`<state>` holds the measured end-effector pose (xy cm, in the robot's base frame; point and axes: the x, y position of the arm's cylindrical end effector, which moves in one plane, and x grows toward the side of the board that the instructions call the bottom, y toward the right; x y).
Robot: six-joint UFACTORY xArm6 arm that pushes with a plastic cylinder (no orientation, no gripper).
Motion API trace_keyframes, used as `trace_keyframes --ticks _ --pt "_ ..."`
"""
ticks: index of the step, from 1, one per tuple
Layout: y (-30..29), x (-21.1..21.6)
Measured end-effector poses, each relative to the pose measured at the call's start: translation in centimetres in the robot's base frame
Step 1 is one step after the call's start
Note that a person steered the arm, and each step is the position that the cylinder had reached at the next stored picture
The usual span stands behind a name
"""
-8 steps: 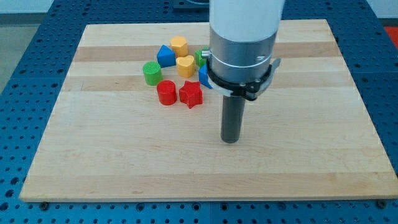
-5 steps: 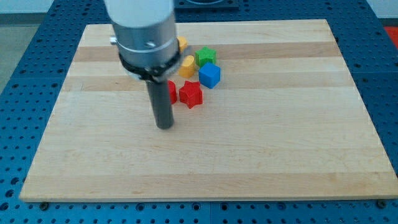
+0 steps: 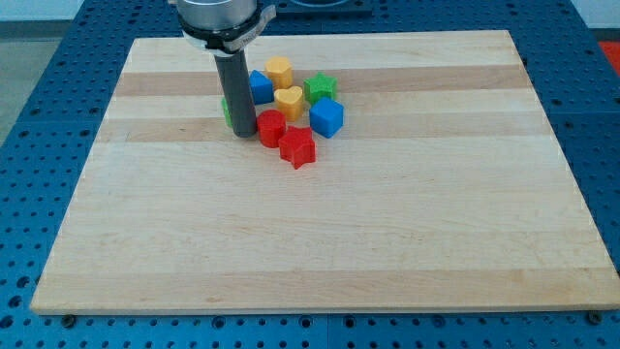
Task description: Slide the green circle to the top left corner of the board
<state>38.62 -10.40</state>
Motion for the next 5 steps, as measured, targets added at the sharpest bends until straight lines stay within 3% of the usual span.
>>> trace_keyframes --ticks 2,5 --pt "-1.4 -2.3" --pt "-2.4 -9.6"
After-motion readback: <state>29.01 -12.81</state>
